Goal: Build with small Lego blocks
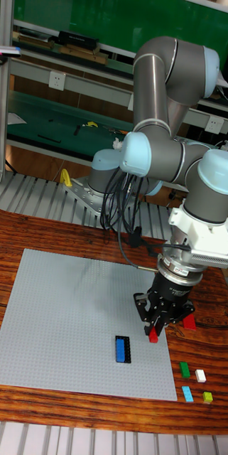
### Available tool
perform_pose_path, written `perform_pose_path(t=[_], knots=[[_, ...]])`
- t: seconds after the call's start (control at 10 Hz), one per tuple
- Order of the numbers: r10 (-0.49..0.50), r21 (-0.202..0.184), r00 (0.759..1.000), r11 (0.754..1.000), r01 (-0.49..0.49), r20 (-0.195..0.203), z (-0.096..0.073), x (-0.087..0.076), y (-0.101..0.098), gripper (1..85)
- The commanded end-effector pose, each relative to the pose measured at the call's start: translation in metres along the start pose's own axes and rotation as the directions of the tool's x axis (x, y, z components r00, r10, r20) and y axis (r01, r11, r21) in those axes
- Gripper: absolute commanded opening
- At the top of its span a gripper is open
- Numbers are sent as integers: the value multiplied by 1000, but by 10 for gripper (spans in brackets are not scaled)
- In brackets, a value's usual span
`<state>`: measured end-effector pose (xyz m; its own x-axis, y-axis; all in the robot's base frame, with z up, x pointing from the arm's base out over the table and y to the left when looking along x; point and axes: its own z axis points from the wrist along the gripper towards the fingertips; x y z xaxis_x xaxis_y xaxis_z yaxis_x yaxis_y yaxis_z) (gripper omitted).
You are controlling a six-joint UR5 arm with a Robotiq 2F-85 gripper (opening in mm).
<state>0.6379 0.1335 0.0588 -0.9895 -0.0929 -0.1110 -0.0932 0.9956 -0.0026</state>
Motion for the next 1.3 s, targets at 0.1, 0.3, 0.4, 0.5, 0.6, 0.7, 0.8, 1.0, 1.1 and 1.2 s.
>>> perform_pose_path(t=[0.1, 0.3, 0.4, 0.5, 0.6, 0.7, 0.8, 1.0, 1.1, 1.2], knots=[[21, 4, 1000, 1000, -21, 9, 0, -6, -13, 13], [18, 21, 1000, 1000, -18, 5, 0, -5, -17, 13], [7, -4, 1000, 1000, -7, 3, 0, -4, -11, 13], [-2, -23, 1000, 1000, 2, -3, 0, -4, -10, 13], [6, -33, 1000, 999, -7, -16, 3, 2, -19, 13], [10, -39, 1000, 999, -11, -12, 9, 7, -20, 13], [9, -48, 1000, 999, -8, 6, 12, 8, -17, 13], [22, -30, 1000, 999, -22, -2, 12, 12, -21, 20], [38, -21, 999, 999, -38, -8, 12, 14, -23, 17], [43, -12, 999, 999, -43, -5, 12, 13, -25, 17]])
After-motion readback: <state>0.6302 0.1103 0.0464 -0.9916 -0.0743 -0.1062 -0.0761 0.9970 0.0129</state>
